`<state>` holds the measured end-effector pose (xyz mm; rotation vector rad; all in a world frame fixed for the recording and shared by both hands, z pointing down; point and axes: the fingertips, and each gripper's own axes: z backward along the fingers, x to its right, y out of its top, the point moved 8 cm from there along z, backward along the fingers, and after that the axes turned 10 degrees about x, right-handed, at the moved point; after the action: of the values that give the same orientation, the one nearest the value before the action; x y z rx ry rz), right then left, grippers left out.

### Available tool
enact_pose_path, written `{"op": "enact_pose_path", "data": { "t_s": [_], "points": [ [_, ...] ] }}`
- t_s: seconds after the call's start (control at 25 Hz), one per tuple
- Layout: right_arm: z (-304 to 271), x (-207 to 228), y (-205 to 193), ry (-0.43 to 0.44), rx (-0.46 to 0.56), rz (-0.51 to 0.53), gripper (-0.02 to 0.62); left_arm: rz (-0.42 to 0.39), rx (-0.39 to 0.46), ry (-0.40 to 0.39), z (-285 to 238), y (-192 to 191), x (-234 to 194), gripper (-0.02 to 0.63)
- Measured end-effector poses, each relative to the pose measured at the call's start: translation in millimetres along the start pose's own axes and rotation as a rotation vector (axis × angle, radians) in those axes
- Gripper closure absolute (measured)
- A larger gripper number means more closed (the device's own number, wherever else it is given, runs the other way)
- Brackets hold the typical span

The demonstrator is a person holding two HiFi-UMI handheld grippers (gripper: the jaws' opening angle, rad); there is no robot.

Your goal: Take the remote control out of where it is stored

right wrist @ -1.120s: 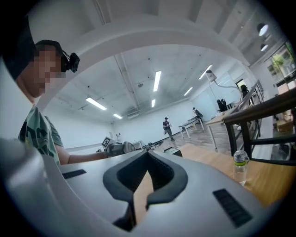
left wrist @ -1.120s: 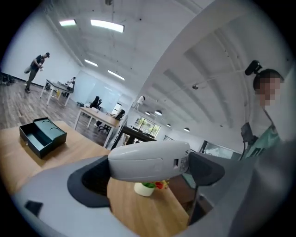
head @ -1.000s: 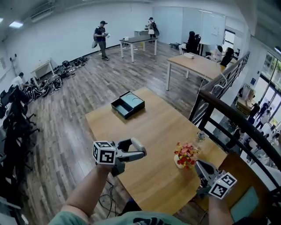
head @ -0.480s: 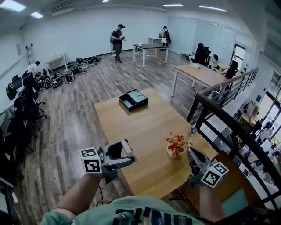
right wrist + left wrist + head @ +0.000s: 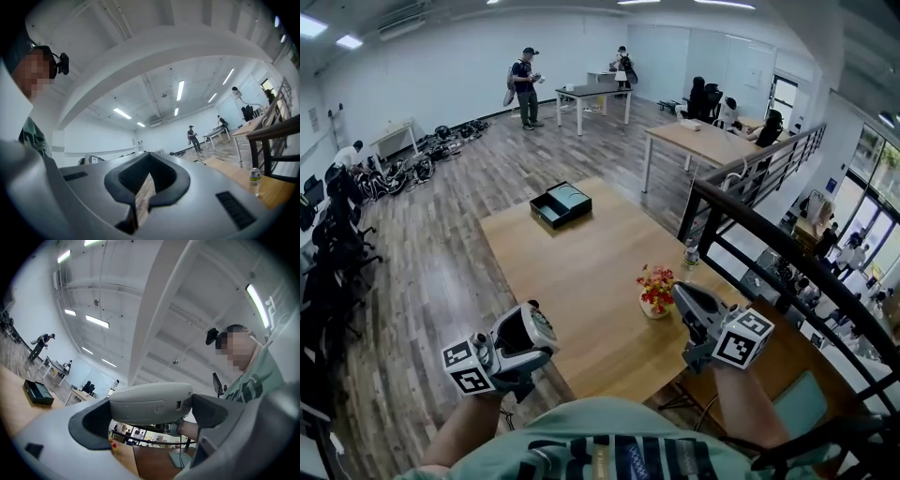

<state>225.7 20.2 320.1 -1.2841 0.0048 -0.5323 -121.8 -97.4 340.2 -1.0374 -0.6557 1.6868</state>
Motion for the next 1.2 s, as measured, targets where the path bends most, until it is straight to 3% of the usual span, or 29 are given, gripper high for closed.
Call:
{"op": "enact_pose_path", "data": {
  "t_s": [0.4, 0.96, 1.2],
  "points": [
    [9, 6, 5, -0.006, -0.032, 0.014, 0.594, 0.018, -0.012, -0.044, -18, -7, 7, 0.064],
    [63, 17, 4, -0.070, 0.015, -0.004, 0.595, 0.052, -0.085, -0.070, -44, -38, 10, 0.063],
    [84, 5, -10, -0.118, 0.047, -0.042, 0.595, 0.059, -0.140, -0.081, -45, -35, 16, 0.063]
  ]
}}
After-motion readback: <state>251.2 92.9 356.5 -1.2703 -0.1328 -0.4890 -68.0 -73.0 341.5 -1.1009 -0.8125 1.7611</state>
